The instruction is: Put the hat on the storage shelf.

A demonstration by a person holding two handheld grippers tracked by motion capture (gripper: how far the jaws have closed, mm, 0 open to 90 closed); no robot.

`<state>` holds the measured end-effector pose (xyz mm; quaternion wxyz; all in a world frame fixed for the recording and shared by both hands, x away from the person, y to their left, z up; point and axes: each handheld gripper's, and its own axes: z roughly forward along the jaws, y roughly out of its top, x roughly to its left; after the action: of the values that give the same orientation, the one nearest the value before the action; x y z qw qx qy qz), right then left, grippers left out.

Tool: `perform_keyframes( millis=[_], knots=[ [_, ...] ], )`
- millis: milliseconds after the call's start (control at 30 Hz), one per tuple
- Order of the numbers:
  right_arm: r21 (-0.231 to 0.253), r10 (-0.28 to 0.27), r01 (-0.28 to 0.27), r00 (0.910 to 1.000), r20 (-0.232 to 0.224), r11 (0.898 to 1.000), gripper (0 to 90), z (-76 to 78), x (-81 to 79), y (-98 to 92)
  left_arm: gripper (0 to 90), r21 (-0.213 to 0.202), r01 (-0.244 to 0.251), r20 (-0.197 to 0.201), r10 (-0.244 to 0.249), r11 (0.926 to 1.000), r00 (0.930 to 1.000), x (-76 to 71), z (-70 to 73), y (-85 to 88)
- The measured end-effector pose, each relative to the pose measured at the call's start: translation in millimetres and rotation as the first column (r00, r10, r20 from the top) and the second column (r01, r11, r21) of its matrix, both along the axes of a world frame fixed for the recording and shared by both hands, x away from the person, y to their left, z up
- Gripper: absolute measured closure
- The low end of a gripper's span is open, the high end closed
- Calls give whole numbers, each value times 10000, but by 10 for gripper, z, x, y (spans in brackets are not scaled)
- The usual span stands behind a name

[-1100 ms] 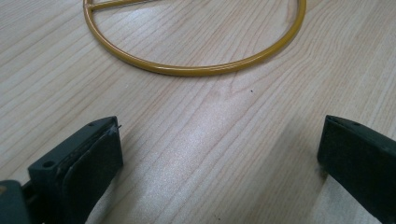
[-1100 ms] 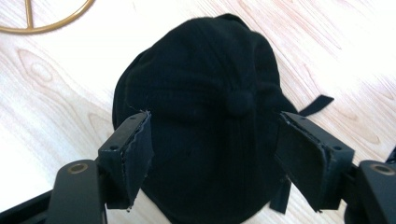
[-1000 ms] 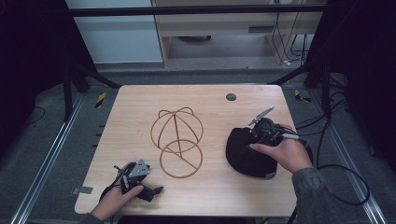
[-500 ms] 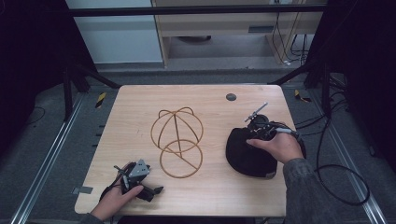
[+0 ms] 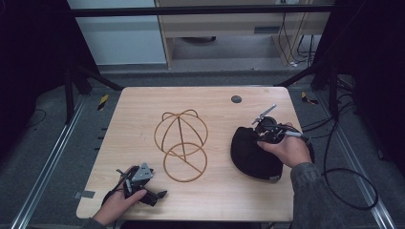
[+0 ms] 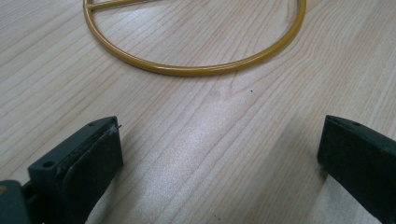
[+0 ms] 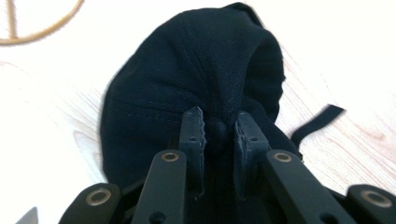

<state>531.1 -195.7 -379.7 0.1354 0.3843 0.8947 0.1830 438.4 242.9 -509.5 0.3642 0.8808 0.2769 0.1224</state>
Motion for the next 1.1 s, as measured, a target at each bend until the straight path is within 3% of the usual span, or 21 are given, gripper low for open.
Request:
perform_keyframes(
  millis=[200, 467, 667, 1100],
  knots=[
    [689, 29, -74, 9978, 656, 9976, 766, 193, -147, -16, 0, 36, 26, 0, -26, 10000, 10000, 1, 2, 2],
    [1723, -112, -149, 9887, 1497, 9849, 768, 449, -332, -104, 0, 45, 30, 2, -30, 10000, 10000, 1, 2, 3],
    [2132, -189, -209, 9830, 1827, 9768, 768, 546, -429, -144, 0, 42, 28, 2, -28, 10000, 10000, 1, 2, 2],
    [2414, -183, -364, 9752, 2207, 9697, 769, 668, -574, -207, 0, 46, 30, 2, -30, 10000, 10000, 1, 2, 3]
  ],
)
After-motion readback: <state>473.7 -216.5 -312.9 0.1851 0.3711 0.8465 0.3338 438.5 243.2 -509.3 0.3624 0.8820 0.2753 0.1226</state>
